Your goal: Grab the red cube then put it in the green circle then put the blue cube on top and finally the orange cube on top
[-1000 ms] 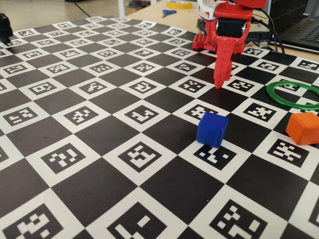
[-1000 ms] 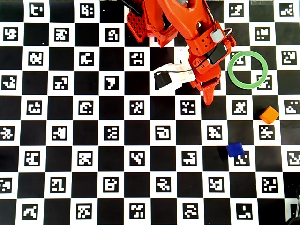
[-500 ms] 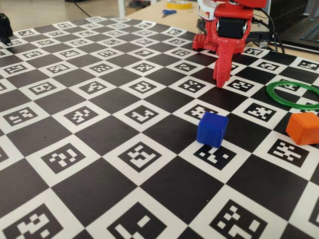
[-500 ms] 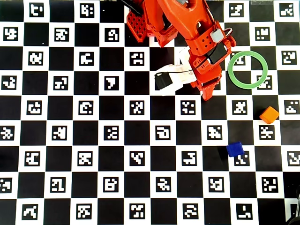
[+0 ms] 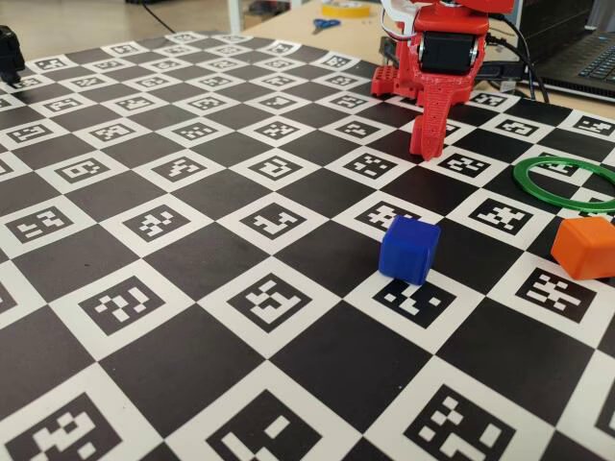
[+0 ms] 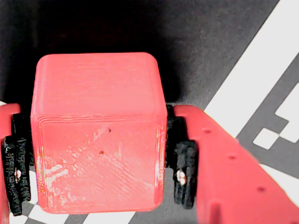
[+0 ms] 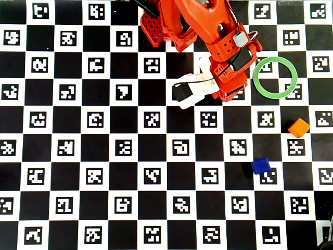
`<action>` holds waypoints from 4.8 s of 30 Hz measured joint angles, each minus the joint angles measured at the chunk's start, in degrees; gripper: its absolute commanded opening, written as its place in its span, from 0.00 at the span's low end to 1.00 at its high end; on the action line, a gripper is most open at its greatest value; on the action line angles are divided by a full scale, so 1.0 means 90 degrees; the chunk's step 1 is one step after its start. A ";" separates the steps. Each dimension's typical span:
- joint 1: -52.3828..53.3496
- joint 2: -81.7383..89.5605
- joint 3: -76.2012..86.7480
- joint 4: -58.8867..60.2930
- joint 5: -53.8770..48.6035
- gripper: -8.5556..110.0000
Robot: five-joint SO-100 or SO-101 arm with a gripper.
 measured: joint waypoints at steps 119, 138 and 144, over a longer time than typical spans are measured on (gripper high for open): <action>-0.3105 -0.2988 -0.3604 -0.0010 0.5771 0.04; -0.3115 -0.2998 -0.3545 -0.0068 0.5947 0.40; -0.3145 -0.2998 -0.3545 0.0000 0.5947 0.45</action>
